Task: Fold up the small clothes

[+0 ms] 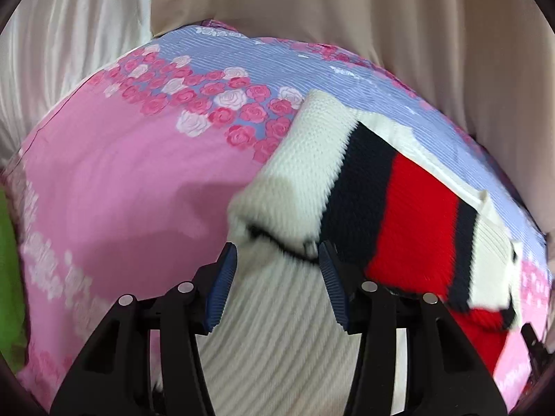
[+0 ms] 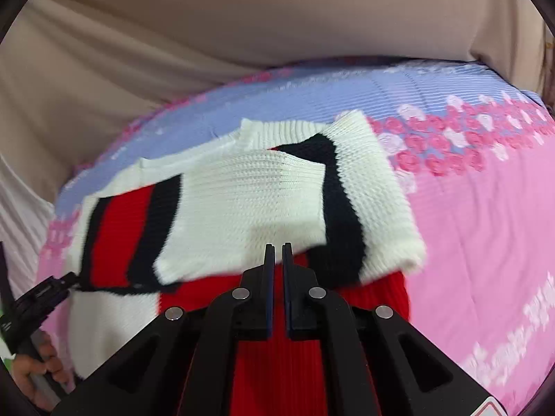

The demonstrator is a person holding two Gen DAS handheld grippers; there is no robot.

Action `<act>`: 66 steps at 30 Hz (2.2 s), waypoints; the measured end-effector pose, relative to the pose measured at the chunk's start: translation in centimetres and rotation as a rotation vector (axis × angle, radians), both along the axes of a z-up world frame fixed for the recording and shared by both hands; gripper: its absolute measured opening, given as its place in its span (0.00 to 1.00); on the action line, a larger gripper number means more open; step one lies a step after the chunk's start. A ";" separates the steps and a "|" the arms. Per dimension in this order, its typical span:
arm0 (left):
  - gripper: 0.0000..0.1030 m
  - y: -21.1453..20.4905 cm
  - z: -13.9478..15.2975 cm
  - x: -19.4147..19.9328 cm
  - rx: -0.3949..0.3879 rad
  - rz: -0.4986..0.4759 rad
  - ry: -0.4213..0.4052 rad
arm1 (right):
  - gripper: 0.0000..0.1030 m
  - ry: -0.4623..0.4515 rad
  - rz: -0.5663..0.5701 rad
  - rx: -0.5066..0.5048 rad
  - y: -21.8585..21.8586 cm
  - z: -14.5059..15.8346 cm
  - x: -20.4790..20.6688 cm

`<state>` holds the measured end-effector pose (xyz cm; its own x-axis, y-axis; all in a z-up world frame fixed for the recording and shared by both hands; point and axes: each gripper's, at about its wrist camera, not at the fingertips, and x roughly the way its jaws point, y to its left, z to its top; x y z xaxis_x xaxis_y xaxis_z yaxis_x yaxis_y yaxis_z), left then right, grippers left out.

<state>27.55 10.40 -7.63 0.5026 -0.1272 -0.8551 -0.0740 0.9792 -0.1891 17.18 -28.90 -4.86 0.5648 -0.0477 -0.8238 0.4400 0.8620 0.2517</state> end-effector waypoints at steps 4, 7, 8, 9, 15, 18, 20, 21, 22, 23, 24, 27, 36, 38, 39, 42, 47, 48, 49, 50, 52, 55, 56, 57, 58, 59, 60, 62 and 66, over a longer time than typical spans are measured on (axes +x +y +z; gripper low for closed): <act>0.49 -0.4 1.2 -4.1 0.061 -0.072 -0.011 | 0.08 0.022 0.011 -0.029 1.7 1.8 -6.2; 0.57 -0.4 0.8 -7.0 0.081 -0.120 0.014 | 0.19 0.099 0.044 -0.086 3.4 1.2 -10.4; 0.62 -0.2 0.4 -8.0 0.089 -0.124 0.033 | 0.24 0.124 0.051 -0.088 3.7 0.6 -11.8; 0.62 0.1 0.1 -8.8 0.095 -0.119 0.045 | 0.32 0.140 0.054 -0.087 4.0 0.0 -12.8; 0.62 1.8 0.3 -10.3 0.034 -0.037 0.045 | 0.33 0.141 0.039 0.037 3.2 -2.0 -16.5; 0.62 1.1 1.2 -6.9 -0.067 -0.011 0.023 | 0.33 0.061 0.071 0.000 2.7 -0.4 -13.5; 0.63 0.6 1.3 -4.1 -0.154 0.006 0.020 | 0.34 0.023 0.088 0.016 2.1 0.0 -10.6; 0.69 0.5 1.0 -2.9 -0.180 0.030 0.019 | 0.38 0.009 0.086 0.047 1.5 0.1 -9.1; 0.71 0.5 0.1 -1.1 -0.212 0.056 0.029 | 0.43 -0.015 0.068 0.094 0.5 -0.1 -7.1; 0.71 0.5 -0.6 0.0 -0.207 0.083 0.052 | 0.44 -0.029 0.046 0.126 -0.2 -0.3 -5.8; 0.70 0.7 -1.3 0.9 -0.201 0.112 0.075 | 0.44 -0.028 0.012 0.161 -0.9 -0.8 -4.0; 0.69 1.8 -2.2 2.2 -0.207 0.182 0.066 | 0.44 -0.046 -0.009 0.206 -1.5 -1.1 -0.3; 0.21 3.5 -2.7 3.3 -0.293 0.230 0.054 | 0.09 0.001 0.024 0.097 -1.7 -3.8 6.5; 0.21 4.1 -1.4 2.7 -0.312 0.263 0.013 | 0.08 -0.136 0.090 0.107 -0.6 -0.2 6.4; 0.21 4.2 -1.1 2.4 -0.301 0.268 -0.001 | 0.08 -0.241 0.122 0.111 -0.1 2.9 5.9; 0.21 3.7 -2.3 2.7 -0.236 0.261 0.020 | 0.08 -0.396 0.133 0.073 -0.1 7.5 4.0; 0.21 3.1 -3.2 2.9 -0.206 0.246 0.036 | 0.08 0.027 0.037 0.066 -3.8 -4.0 6.0; 0.22 3.1 -3.2 3.0 -0.198 0.239 0.035 | 0.08 0.003 0.034 0.084 -3.9 -4.1 5.5; 0.22 3.1 -3.5 3.2 -0.197 0.235 0.042 | 0.08 -0.064 0.036 0.093 -3.8 -2.8 4.8; 0.22 3.1 -3.8 3.2 -0.197 0.237 0.042 | 0.08 -0.114 0.039 0.093 -3.8 -1.7 4.4; 0.23 2.5 -3.7 3.2 -0.162 0.227 0.032 | 0.08 -0.175 0.044 0.066 -4.1 -0.8 3.9; 0.27 1.9 -2.8 2.5 -0.111 0.180 0.016 | 0.09 0.049 0.045 0.107 -4.9 -5.7 5.3; 0.28 1.8 -2.0 1.9 -0.099 0.151 0.005 | 0.14 0.011 0.032 0.094 -4.9 -5.0 4.6; 0.32 1.9 -1.5 1.5 -0.095 0.135 -0.002 | 0.20 0.002 0.023 0.069 -4.5 -3.9 3.8; 0.36 2.0 -0.7 0.4 -0.098 0.098 -0.016 | 0.21 -0.030 0.013 0.036 -4.0 -2.1 2.3; 0.44 2.1 -0.2 -0.5 -0.094 0.068 -0.022 | 0.21 -0.069 0.018 0.018 -3.5 -0.6 0.7; 0.48 2.1 0.1 -1.6 -0.084 0.038 -0.021 | 0.27 -0.095 0.030 0.004 -3.0 0.7 -0.8; 0.53 2.6 0.6 -4.8 -0.051 -0.030 -0.010 | 0.39 -0.098 0.042 -0.024 -1.9 2.4 -5.1; 0.69 5.0 -0.1 -11.9 0.024 -0.075 0.060 | 0.41 -0.026 0.082 0.052 0.1 1.7 -13.6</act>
